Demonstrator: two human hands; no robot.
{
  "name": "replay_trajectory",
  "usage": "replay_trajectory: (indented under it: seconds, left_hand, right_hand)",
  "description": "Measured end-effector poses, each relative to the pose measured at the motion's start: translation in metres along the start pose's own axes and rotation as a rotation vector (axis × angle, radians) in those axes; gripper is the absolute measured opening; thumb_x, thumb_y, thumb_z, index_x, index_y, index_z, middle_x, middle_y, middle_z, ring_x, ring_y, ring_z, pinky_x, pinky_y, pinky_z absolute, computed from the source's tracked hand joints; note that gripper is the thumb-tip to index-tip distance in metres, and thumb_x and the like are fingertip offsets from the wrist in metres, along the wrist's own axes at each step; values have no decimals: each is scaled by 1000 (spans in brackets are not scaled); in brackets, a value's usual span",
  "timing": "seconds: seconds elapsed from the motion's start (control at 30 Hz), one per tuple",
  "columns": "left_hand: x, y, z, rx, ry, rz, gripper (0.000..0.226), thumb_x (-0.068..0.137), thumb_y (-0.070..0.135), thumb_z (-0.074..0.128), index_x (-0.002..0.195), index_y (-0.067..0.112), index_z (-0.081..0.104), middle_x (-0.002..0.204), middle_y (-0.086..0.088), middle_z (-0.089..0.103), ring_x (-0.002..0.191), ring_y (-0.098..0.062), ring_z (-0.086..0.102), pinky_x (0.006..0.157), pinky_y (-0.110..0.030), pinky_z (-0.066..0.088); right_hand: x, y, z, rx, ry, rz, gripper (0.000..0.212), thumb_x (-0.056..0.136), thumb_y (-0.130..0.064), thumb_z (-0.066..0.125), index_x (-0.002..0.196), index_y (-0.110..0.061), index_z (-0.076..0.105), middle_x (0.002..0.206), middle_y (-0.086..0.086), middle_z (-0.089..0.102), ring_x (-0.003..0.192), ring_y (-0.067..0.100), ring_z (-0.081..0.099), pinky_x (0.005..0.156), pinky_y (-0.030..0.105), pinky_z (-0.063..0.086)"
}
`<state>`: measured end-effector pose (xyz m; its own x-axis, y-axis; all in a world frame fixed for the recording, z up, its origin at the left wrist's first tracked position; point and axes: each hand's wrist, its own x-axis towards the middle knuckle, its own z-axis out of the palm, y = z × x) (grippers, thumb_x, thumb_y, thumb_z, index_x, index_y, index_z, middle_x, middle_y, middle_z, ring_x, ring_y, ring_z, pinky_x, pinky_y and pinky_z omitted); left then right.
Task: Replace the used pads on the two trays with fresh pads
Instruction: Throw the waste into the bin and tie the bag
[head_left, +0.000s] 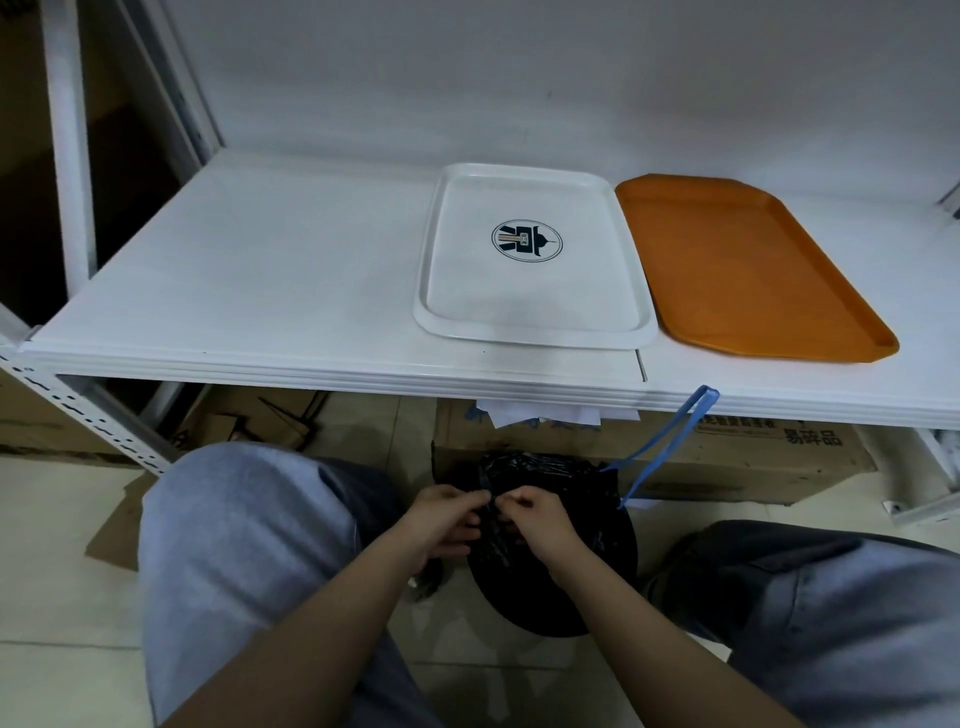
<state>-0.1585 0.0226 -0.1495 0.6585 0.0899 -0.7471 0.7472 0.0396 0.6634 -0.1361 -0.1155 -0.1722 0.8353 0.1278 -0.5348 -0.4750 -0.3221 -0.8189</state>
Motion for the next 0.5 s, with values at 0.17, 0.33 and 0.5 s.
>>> replay_trajectory:
  seconds: [0.17, 0.33, 0.5]
  left_hand:
    - [7, -2, 8, 79, 82, 73, 11, 88, 18, 65, 82, 11, 60, 67, -5, 56, 64, -16, 58, 75, -38, 55]
    - [8, -4, 5, 55, 68, 27, 12, 91, 21, 61, 84, 12, 61, 74, -6, 58, 66, -16, 58, 65, -31, 54]
    - [6, -3, 5, 30, 49, -6, 11, 91, 19, 60, 84, 12, 58, 72, -5, 56, 65, -16, 57, 63, -30, 53]
  right_hand:
    - [3, 0, 3, -20, 39, 23, 10, 91, -10, 58, 83, -10, 65, 72, 2, 64, 64, 10, 60, 57, 16, 46]
    - [5, 1, -1, -297, 110, 25, 11, 89, -21, 59, 78, -21, 61, 74, -3, 65, 71, 14, 66, 72, 30, 55]
    - [-9, -5, 1, -650, 170, -86, 5, 88, -30, 58, 86, -26, 59, 82, -6, 63, 80, 17, 62, 60, 26, 45]
